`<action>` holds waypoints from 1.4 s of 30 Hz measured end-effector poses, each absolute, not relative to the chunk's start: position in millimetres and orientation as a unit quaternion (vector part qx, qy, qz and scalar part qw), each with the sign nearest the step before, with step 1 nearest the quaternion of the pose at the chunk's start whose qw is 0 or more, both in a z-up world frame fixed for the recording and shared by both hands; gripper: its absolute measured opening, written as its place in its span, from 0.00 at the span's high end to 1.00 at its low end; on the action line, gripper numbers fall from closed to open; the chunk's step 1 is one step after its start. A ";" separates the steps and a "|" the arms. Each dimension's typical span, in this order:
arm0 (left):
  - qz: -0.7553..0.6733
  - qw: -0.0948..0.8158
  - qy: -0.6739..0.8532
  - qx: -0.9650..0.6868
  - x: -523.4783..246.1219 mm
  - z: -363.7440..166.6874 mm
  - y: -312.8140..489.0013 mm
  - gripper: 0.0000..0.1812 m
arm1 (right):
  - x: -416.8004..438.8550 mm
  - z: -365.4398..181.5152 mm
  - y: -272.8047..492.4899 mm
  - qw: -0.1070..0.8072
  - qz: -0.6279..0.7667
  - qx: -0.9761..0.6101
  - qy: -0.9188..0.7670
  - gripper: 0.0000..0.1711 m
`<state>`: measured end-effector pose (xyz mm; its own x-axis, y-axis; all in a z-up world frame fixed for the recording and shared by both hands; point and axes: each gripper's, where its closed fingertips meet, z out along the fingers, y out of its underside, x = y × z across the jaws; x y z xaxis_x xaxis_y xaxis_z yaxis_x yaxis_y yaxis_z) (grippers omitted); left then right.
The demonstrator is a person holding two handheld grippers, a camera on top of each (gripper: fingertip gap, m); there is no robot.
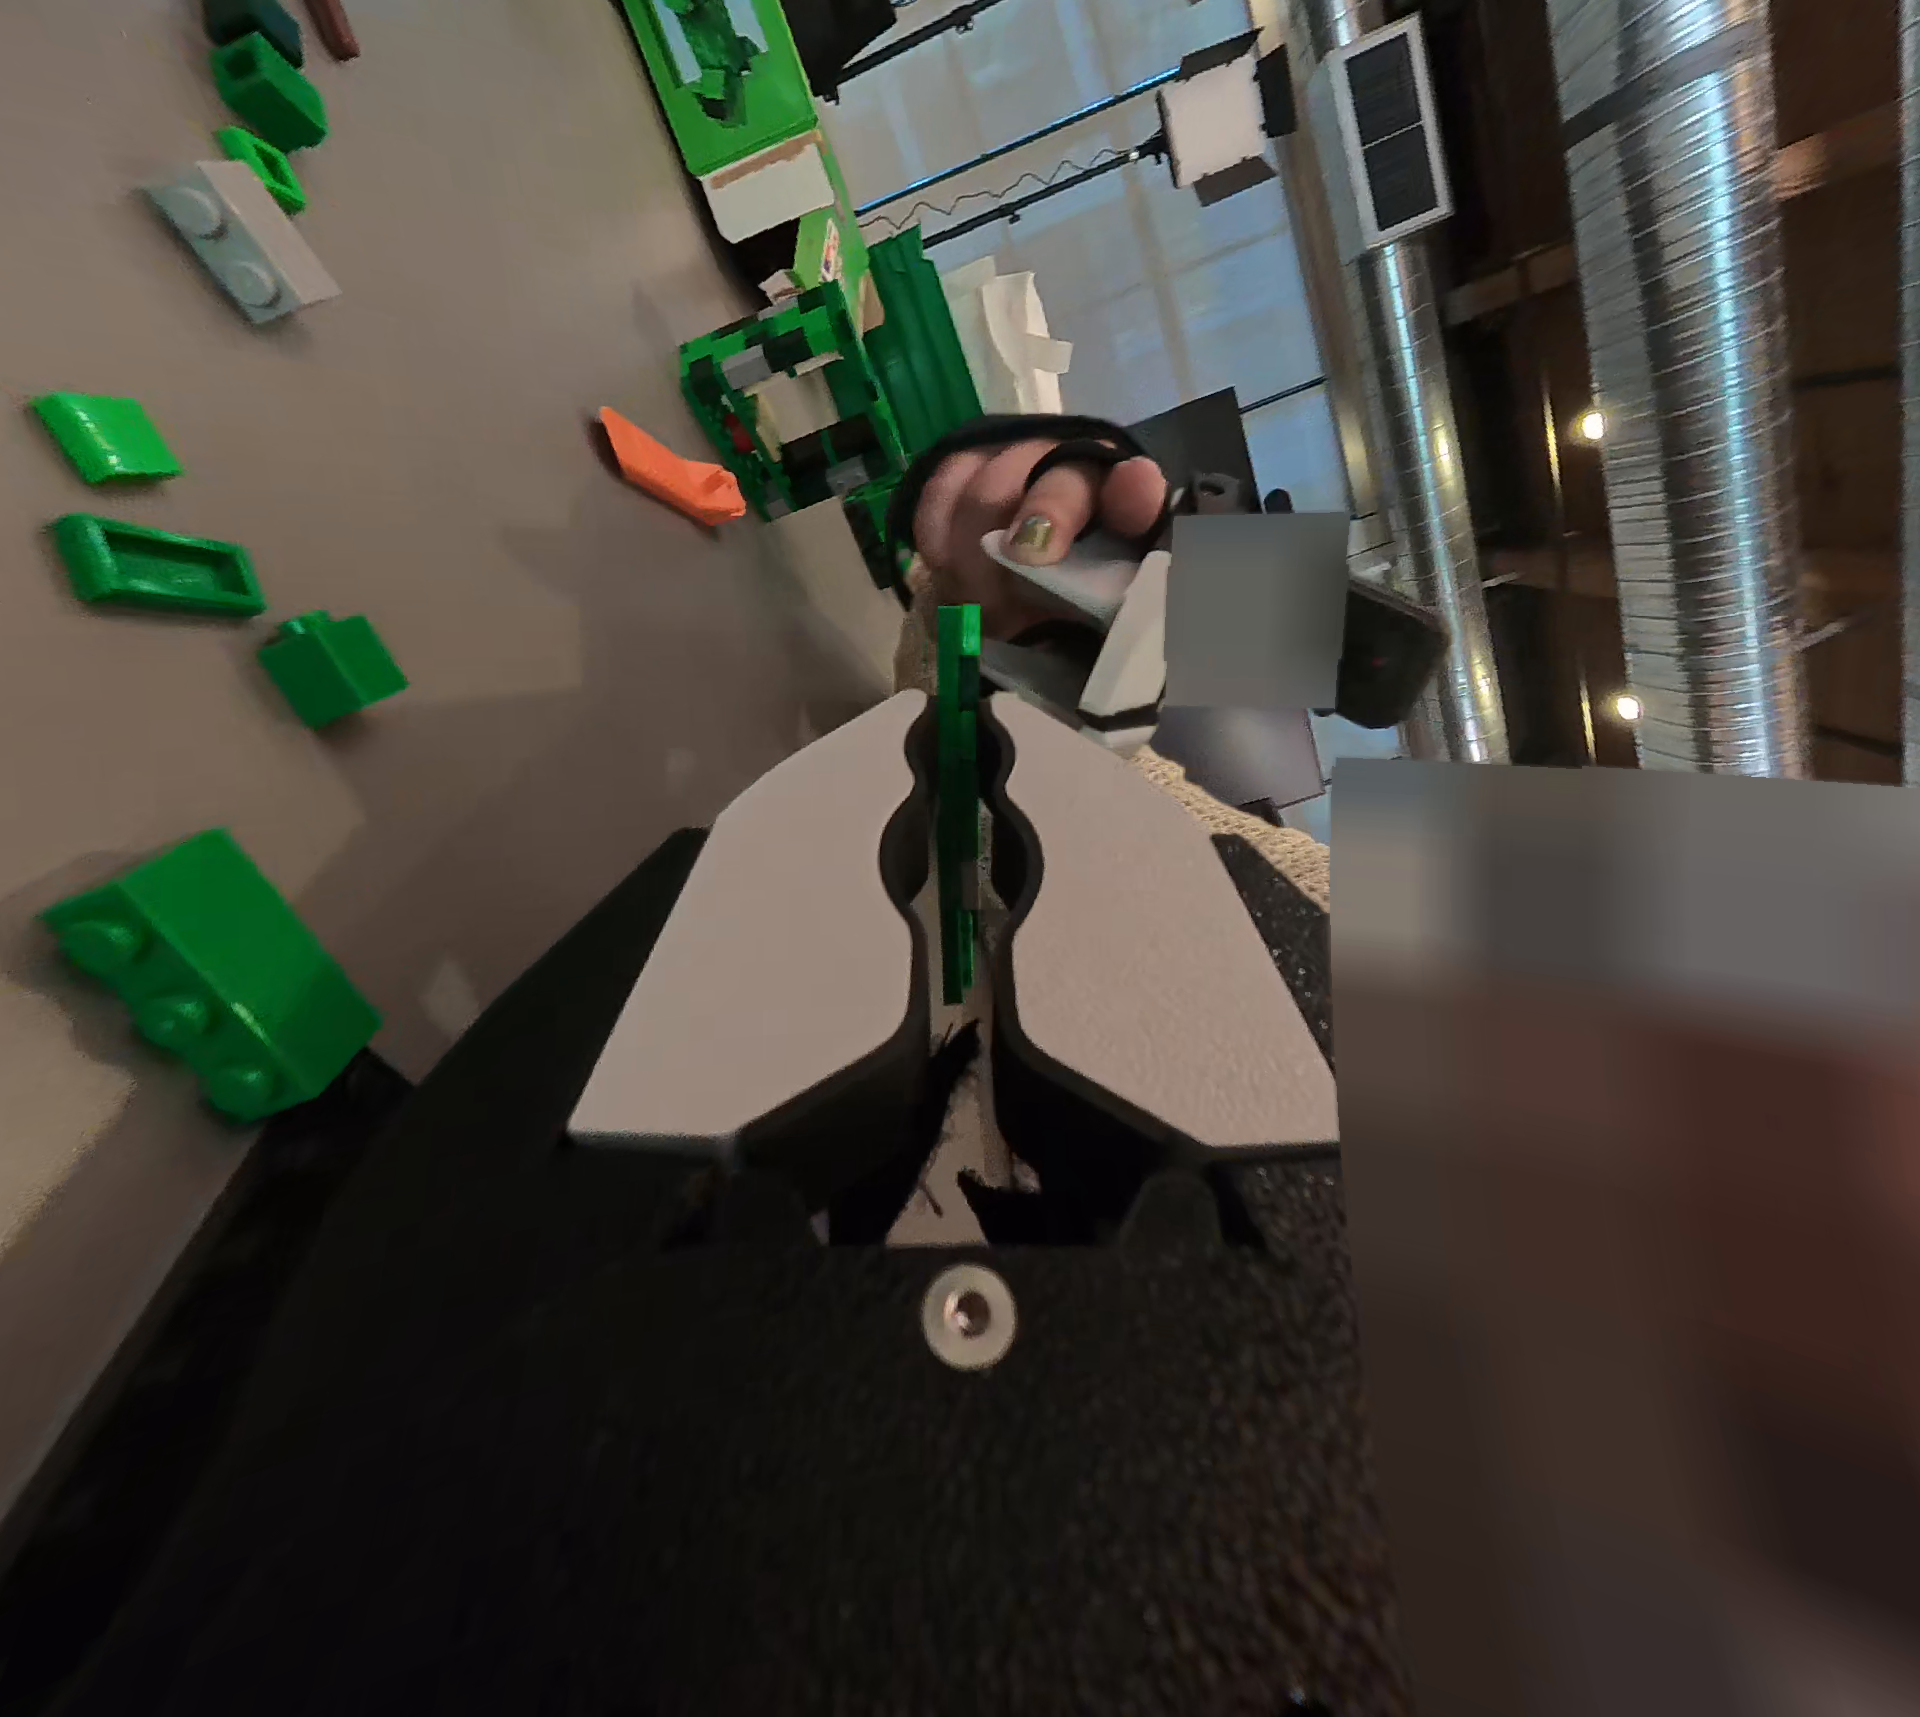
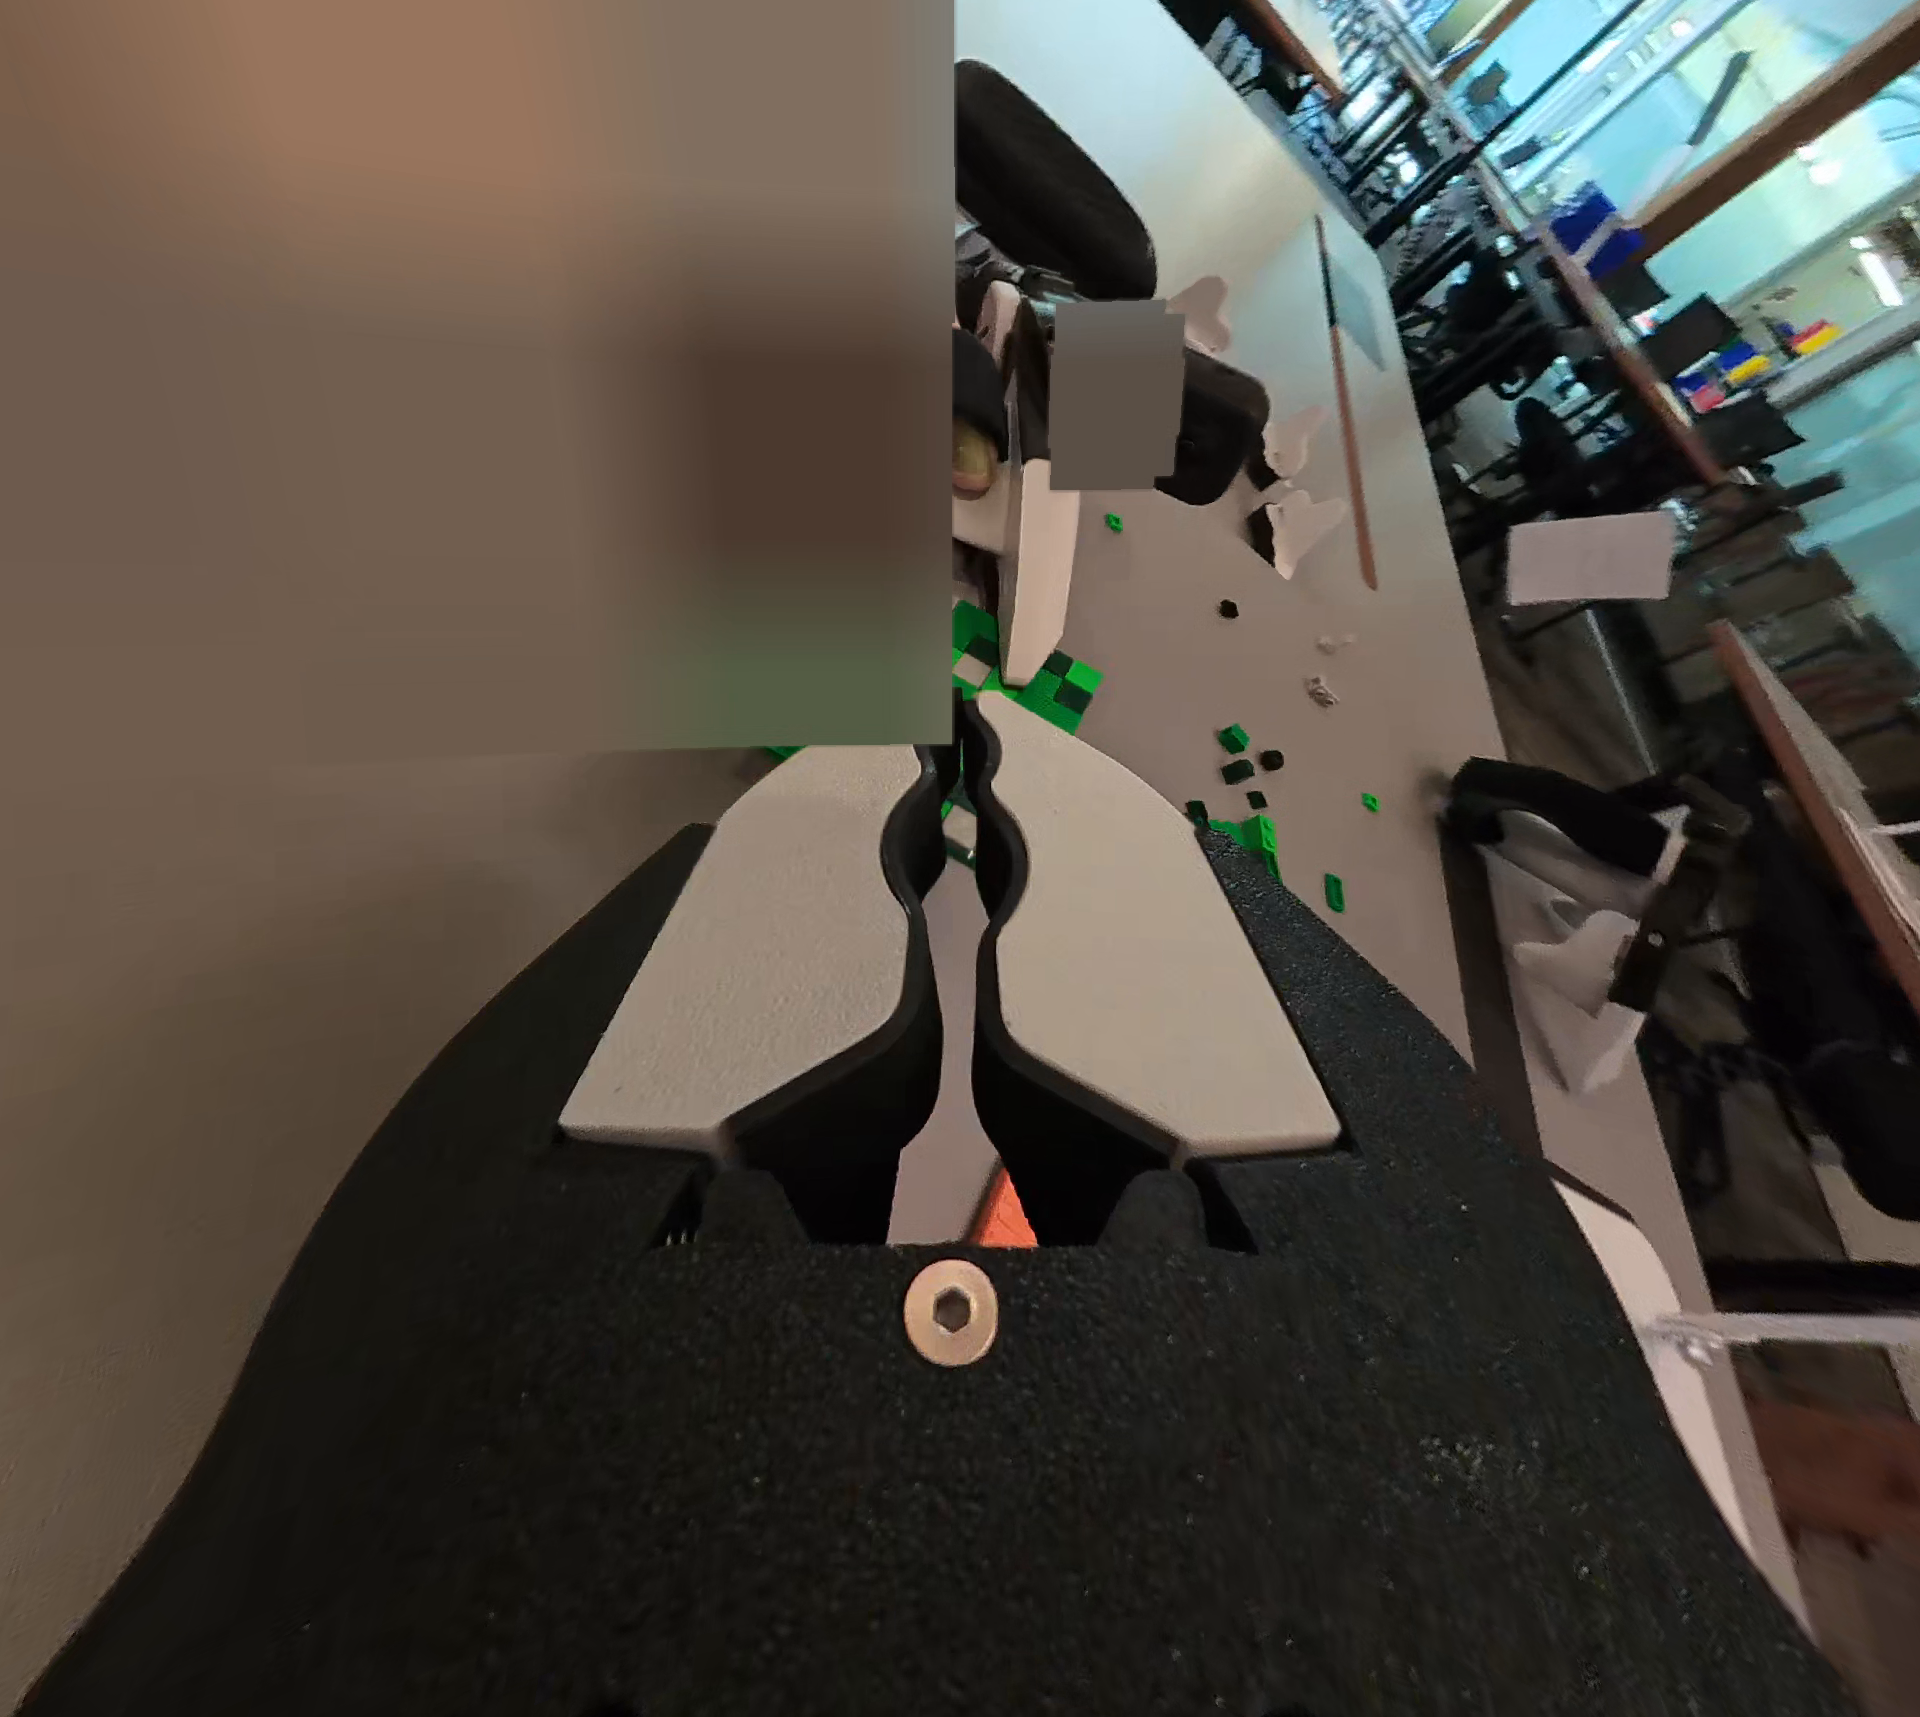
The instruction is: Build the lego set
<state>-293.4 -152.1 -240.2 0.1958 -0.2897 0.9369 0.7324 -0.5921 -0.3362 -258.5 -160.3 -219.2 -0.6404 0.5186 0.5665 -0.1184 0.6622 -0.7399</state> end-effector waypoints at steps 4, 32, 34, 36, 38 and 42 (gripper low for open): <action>-0.621 0.411 -0.169 -0.646 -289.6 -239.6 -151.9 0.97 | -261.6 -225.2 -159.0 0.400 0.407 -0.146 -0.808 1.00; -0.573 0.369 -0.151 -0.716 -284.0 -262.7 -157.9 0.97 | -466.6 -289.9 -81.7 0.108 0.146 -0.177 -0.967 0.90; -0.574 0.369 -0.151 -0.715 -284.2 -262.5 -157.8 0.97 | -469.7 -296.1 -81.0 0.074 0.160 -0.187 -0.966 0.89; -0.576 0.368 -0.151 -0.714 -284.2 -262.3 -157.8 0.97 | -474.0 -303.5 -79.0 0.059 0.163 -0.186 -0.967 0.89; -0.578 0.368 -0.151 -0.713 -284.2 -262.0 -157.9 0.97 | -475.9 -309.2 -75.5 0.048 0.156 -0.184 -0.969 0.89; -0.579 0.371 -0.153 -0.710 -285.2 -261.0 -157.7 0.97 | -474.8 -310.9 -76.1 0.029 0.168 -0.171 -0.970 0.87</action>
<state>-285.2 -157.7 -261.0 0.2829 -0.2118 0.9355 0.6463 -0.6785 -0.3491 -474.8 -76.1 -310.9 -0.9398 0.3417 -0.0019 0.3224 0.8849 -0.3361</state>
